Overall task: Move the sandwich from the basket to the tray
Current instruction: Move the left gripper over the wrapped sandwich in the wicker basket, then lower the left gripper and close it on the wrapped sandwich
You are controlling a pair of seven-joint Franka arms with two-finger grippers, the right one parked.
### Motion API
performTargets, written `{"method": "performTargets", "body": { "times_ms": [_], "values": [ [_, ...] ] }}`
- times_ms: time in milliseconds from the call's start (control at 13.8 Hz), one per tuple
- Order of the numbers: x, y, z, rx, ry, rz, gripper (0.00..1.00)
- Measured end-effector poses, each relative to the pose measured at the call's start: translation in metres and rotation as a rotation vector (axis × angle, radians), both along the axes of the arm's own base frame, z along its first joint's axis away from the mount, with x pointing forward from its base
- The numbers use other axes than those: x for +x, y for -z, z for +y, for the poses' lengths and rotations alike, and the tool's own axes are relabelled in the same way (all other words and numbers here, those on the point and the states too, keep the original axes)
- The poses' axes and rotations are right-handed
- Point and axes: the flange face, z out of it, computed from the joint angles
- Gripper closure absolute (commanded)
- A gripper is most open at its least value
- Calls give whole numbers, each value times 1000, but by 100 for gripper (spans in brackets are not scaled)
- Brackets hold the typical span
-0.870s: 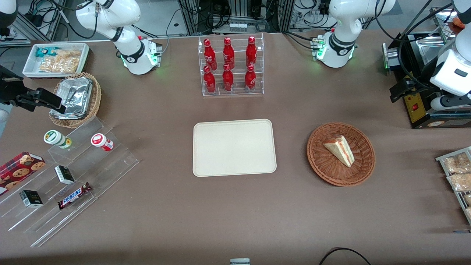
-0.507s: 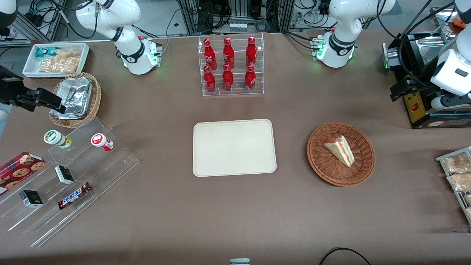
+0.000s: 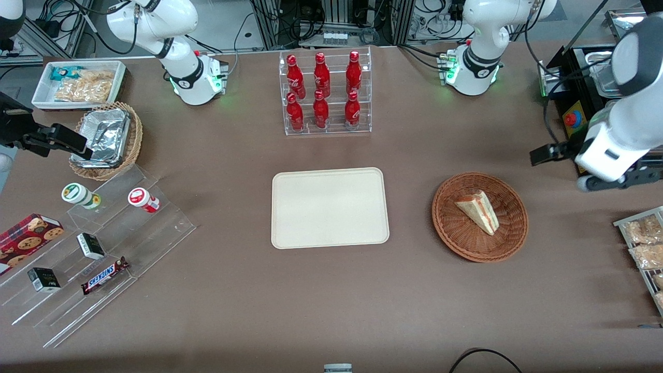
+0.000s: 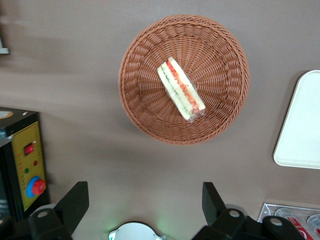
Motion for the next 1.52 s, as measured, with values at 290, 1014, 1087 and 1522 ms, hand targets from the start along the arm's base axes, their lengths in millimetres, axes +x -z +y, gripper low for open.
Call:
{"method": "performTargets", "body": {
  "times_ms": [290, 1014, 1087, 1522],
  "values": [
    [7, 64, -7, 18, -126, -38, 0],
    [-28, 181, -47, 44, -549, -172, 0],
    [-31, 186, -48, 48, -553, -163, 0],
    [-35, 213, -51, 47, -563, -150, 0]
  ]
}}
